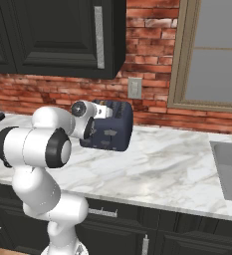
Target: Start the toaster. Once the lever pops up, take the bread to the plate on the dining counter.
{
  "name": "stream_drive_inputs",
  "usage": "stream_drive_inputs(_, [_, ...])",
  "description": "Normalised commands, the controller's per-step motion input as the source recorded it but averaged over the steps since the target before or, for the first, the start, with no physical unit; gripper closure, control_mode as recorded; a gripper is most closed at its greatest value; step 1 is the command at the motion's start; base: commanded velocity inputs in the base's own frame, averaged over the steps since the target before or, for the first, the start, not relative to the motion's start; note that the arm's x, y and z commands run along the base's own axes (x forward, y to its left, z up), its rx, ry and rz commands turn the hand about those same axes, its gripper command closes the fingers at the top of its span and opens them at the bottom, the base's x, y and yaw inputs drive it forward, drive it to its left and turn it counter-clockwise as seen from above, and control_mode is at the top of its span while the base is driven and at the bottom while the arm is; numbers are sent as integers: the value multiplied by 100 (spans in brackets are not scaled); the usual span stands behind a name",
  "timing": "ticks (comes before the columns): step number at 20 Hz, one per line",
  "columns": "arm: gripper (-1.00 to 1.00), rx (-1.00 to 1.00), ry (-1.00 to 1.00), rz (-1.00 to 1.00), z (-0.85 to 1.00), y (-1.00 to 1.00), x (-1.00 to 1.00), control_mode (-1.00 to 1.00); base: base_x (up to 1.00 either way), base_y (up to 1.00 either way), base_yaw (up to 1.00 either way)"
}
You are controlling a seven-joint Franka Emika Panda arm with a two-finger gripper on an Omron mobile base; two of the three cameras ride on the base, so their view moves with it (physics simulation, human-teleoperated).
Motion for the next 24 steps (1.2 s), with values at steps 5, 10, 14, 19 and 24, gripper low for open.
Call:
stream_drive_inputs(5, [-100,0,0,0,0,0,0,-100,0,0,0])
stream_drive_inputs(10, [-100,0,0,0,0,0,0,-100,0,0,0])
stream_drive_inputs(14, [-100,0,0,0,0,0,0,-100,0,0,0])
stream_drive_inputs(19, [-100,0,0,0,0,0,0,-100,0,0,0])
stream_drive_inputs(24, [-100,0,0,0,0,0,0,-100,0,0,0])
